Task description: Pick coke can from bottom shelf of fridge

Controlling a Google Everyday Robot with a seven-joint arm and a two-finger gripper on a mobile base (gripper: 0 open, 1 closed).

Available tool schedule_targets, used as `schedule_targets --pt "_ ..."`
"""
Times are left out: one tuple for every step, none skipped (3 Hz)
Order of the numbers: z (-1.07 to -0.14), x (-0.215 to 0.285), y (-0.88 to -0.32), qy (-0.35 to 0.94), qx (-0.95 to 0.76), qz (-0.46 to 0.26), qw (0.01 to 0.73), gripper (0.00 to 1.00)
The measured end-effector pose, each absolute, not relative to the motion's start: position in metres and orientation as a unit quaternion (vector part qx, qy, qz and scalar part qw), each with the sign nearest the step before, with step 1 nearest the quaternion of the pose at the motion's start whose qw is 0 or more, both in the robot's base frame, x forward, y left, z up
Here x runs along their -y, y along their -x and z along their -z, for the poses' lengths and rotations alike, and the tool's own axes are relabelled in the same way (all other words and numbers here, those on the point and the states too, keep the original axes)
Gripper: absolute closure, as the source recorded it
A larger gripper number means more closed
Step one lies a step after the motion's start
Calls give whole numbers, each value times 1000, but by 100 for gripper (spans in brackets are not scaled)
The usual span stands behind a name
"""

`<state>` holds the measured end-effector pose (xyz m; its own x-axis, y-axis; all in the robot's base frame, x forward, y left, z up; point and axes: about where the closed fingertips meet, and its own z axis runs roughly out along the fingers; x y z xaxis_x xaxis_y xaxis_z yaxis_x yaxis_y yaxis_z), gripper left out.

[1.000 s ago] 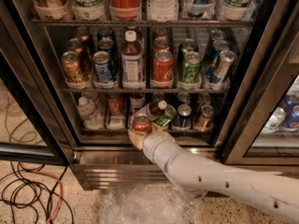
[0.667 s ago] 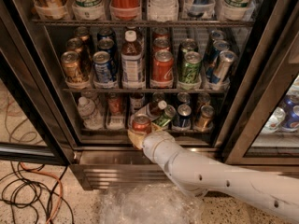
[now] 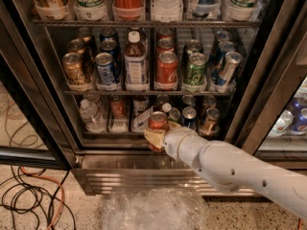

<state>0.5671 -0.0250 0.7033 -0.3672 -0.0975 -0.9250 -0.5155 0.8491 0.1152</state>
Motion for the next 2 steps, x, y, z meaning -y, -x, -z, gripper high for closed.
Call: schedule_targets --pt "-729 48 -542 217 -801 -239 505 100" --pt "-729 45 -539 221 -800 -244 501 100"
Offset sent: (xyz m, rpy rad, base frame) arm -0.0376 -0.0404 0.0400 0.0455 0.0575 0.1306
